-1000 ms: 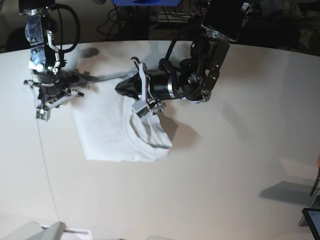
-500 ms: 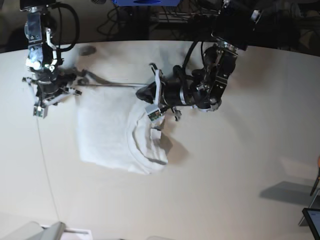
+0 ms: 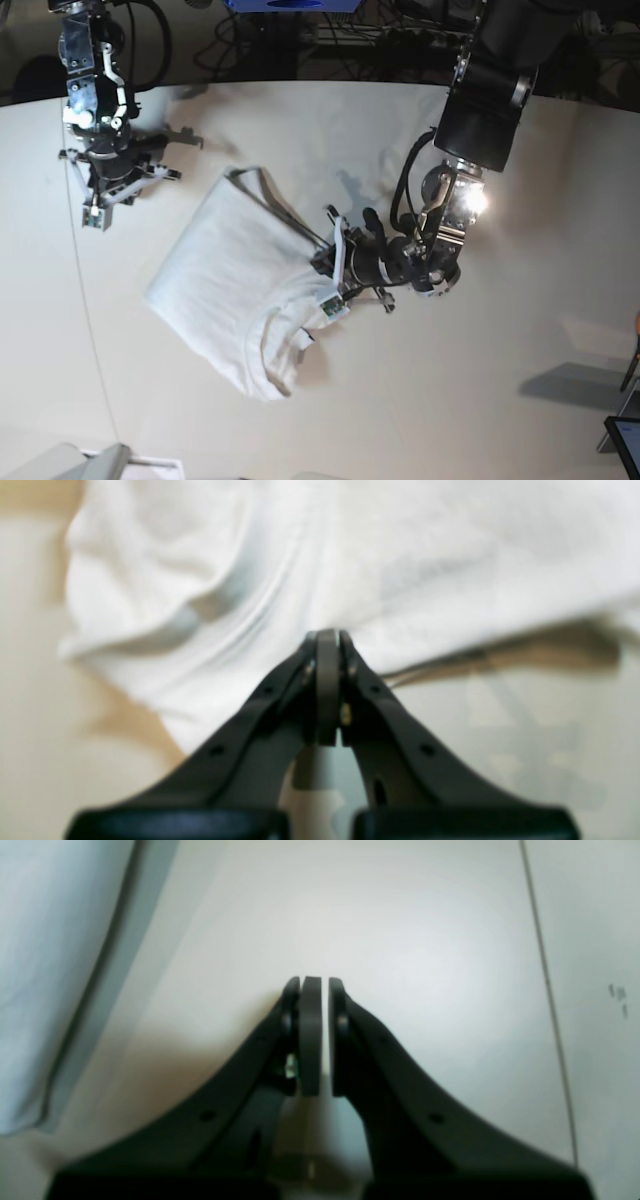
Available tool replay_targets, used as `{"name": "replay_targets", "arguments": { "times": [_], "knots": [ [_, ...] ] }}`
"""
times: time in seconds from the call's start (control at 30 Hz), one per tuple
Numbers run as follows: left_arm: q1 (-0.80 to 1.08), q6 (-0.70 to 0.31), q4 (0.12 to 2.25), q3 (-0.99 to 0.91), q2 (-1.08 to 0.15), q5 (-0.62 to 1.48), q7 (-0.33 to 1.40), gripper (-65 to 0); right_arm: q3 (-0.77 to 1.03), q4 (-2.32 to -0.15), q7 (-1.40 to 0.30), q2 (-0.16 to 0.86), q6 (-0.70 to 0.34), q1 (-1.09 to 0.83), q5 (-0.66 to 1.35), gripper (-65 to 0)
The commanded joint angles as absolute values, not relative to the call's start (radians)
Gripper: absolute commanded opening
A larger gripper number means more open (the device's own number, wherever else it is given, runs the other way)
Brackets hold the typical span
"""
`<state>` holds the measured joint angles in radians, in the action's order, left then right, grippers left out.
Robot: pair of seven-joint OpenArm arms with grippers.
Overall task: Fold the T-shirt properly
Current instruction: 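Grasp the shirt edge with the left gripper and drag it across, then release the shirt and raise both grippers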
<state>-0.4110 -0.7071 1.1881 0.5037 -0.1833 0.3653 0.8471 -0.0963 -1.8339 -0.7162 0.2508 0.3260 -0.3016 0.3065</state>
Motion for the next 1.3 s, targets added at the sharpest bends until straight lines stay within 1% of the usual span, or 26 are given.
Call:
{"name": "replay_targets", "arguments": {
  "times": [0.0, 0.13, 0.27, 0.4, 0.5, 0.57, 0.73, 0.83, 1.0, 1.07, 1.27],
  "knots": [
    [-0.446, -0.698, 1.171, 0.501, -0.182, 0.338, 0.842, -65.0, -0.093, -1.856, -0.697, 0.257, 0.328, -0.289, 0.300, -63.0],
    [-0.512, -0.698, 1.090, 0.487, -0.142, 0.340, 0.785, -65.0, -0.093, -1.856, -0.697, 0.263, 0.328, -0.266, 0.300, -63.0],
    [-0.512, -0.698, 1.135, 0.329, -0.099, 0.340, 0.796, -65.0, -0.094, -1.851, -0.697, 0.278, 0.326, -0.222, 0.300, -63.0],
    [-0.433, -0.698, 1.294, 0.185, -0.099, 0.338, 0.878, -65.0, -0.094, -1.801, -0.699, 0.297, 0.317, -0.137, 0.300, -63.0],
    [-0.328, -0.698, 1.429, 0.119, -0.124, 0.334, 0.920, -65.0, -0.093, -1.735, -0.699, 0.305, 0.245, -0.059, 0.300, -63.0],
    [-0.257, -0.698, 1.484, 0.110, -0.147, 0.334, 0.926, -65.0, -0.090, -1.693, -0.696, 0.306, 0.196, -0.015, 0.298, -63.0],
    [-0.142, -0.698, 1.508, 0.097, -0.156, 0.332, 0.926, -65.0, -0.090, -1.603, -0.693, 0.311, 0.180, 0.088, 0.298, -63.0],
    [-0.117, -0.698, 1.501, 0.097, -0.153, 0.332, 0.924, -65.0, -0.094, -1.549, -0.691, 0.312, 0.177, 0.145, 0.298, -63.0],
    [-0.136, -0.698, 1.489, 0.097, -0.147, 0.332, 0.923, -65.0, -0.094, -1.466, -0.690, 0.312, 0.076, 0.226, 0.298, -63.0],
    [-0.180, -0.698, 1.461, 0.108, -0.139, 0.332, 0.923, -65.0, -0.094, -1.435, -0.690, 0.311, 0.047, 0.246, 0.298, -63.0],
    [-0.318, -0.698, 1.287, 0.110, -0.067, 0.332, 0.911, -65.0, -0.094, -1.397, -0.680, 0.305, 0.013, 0.260, 0.298, -63.0]
  ]
}}
